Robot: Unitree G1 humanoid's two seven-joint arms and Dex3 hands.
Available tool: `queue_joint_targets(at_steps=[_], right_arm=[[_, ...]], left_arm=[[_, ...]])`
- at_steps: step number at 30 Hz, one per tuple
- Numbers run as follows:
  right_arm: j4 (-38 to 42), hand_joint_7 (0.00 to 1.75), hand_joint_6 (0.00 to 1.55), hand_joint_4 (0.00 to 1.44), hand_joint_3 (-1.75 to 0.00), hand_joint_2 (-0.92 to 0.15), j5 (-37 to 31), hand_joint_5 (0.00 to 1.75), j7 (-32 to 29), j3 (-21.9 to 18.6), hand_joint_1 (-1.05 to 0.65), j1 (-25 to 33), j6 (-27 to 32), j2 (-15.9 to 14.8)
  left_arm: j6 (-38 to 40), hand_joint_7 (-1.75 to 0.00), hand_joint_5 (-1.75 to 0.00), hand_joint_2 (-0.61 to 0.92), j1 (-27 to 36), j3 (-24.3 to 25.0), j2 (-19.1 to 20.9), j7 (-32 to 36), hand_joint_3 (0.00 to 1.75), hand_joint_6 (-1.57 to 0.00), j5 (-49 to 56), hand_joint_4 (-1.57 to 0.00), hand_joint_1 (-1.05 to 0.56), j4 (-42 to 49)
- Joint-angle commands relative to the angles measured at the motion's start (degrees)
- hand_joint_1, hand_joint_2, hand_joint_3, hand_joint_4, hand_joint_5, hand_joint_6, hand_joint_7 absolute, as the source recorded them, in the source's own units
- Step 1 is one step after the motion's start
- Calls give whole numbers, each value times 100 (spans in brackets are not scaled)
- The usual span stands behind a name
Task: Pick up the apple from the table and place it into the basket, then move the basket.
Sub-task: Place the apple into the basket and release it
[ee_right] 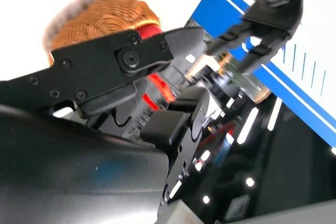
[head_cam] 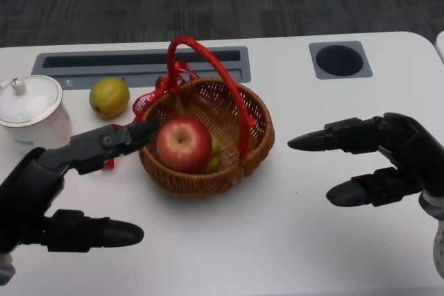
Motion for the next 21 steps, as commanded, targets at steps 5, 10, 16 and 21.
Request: queue_joint_targets(at_steps=[5,10,16,21], right_arm=[[737,0,66,69,-3,-91,-1169,0,-715,-38,-60,-826,-229,-223],[909,0,58,58,0,-85,-2532,0,-1797,200,-63,-1354,-106,-423],[1078,0,53,57,0,-80,-4160,0,-3433,809,-68,-1968,291,-673],[1286,0,51,57,0,-80,-5094,0,-4700,1394,-72,-2356,679,-758]], left_arm=[[-234,-2,-3,76,326,241,59,-29,0,-52,-175,-55,-57,-222],[-420,-3,-4,76,380,289,16,-23,0,-56,-209,-61,-54,-177],[-458,-3,-5,76,465,274,-26,48,0,-60,-148,-66,-51,-260],[-503,-3,-5,76,616,302,-62,130,0,-63,33,-70,-53,-385]])
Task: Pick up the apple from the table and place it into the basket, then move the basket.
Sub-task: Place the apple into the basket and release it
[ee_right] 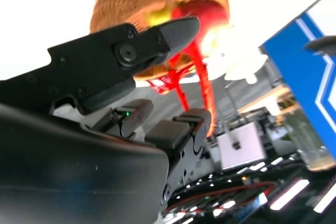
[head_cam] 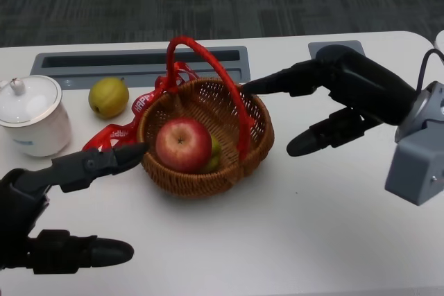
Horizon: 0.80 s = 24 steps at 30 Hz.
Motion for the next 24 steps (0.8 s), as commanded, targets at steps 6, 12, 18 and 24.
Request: queue_joint_targets(at_steps=[6,12,18,24], right_arm=[[314,0,50,57,-1,-81,-849,0,-1562,736,-76,-499,592,-102],[494,0,48,55,-1,-84,-1019,0,-2190,1027,-79,-594,1040,16],[571,0,41,47,-1,-88,-759,0,-2225,928,-81,-559,1219,74],[586,0,36,44,0,-86,-737,0,-2177,973,-78,-593,1480,71]], left_arm=[[-46,-3,-4,74,329,109,-4,121,0,-65,57,-72,-53,-251],[-37,-2,-3,73,469,122,-12,117,0,-67,-1,-74,-51,-333],[-89,-2,-3,72,493,122,6,84,0,-68,-23,-76,-49,-319],[-80,-2,-3,72,443,96,45,28,0,-69,-68,-76,-49,-274]])
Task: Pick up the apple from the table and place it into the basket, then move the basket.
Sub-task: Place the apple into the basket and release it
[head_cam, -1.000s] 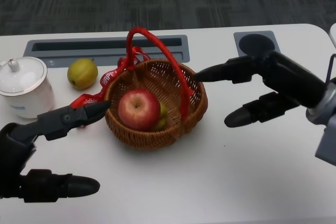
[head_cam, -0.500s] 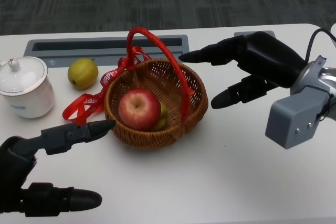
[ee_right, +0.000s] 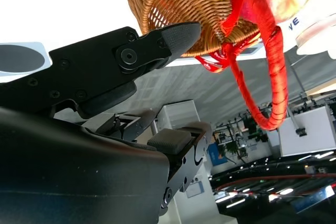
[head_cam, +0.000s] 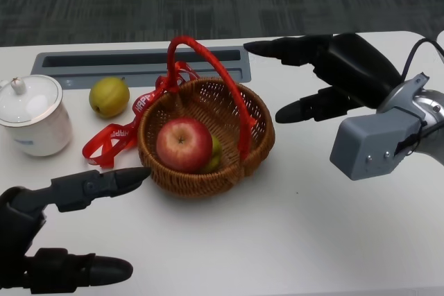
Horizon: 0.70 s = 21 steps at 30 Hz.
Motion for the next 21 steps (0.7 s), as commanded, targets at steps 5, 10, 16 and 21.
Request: queue_joint_targets(at_steps=[5,10,16,21], right_arm=[[79,0,36,42,0,-86,-179,0,-106,295,-82,-178,452,68],[148,0,31,36,0,-84,-462,0,-95,648,-85,-322,855,221],[209,0,29,35,0,-81,-730,0,-54,1018,-87,-401,1109,374],[250,0,29,34,0,-80,-1059,0,-144,1427,-89,-462,1220,483]], left_arm=[[-33,-1,-2,71,16,20,83,-30,0,-69,-25,-77,-49,-44],[-53,-1,-2,71,121,17,41,36,0,-70,87,-77,-51,-162],[-19,0,-1,72,381,73,20,78,0,-69,79,-77,-50,-440],[-96,0,-1,72,533,72,-58,100,0,-68,69,-77,-49,-519]])
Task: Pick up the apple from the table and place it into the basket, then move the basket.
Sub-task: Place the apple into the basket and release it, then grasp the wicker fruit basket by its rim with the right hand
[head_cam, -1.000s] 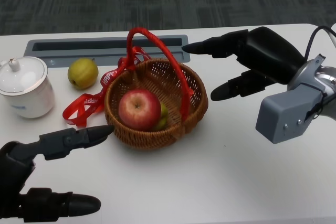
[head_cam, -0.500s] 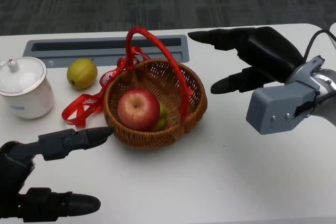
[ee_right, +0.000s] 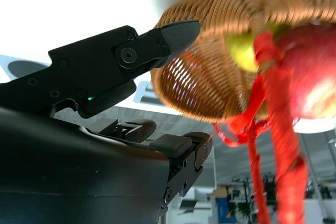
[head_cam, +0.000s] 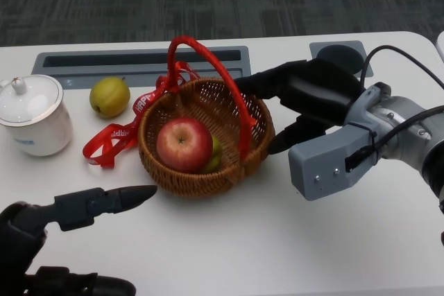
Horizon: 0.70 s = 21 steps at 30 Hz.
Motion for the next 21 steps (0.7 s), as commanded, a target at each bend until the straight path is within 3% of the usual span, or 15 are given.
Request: queue_joint_targets(at_steps=[1,13,21], right_arm=[[46,0,30,34,0,-80,-254,0,-119,289,-89,-204,101,36],[120,1,32,36,0,-82,-1127,1,-337,1339,-91,-251,325,79],[152,2,37,41,-1,-86,-1700,2,-894,2127,-91,-295,432,214]], left_arm=[[-113,0,-1,72,91,35,-48,93,0,-68,0,-77,-48,-72],[-238,0,-1,72,337,12,-351,274,0,-69,206,-78,-49,-265],[-432,-1,-2,72,350,-46,-569,433,0,-71,279,-80,-48,-192]])
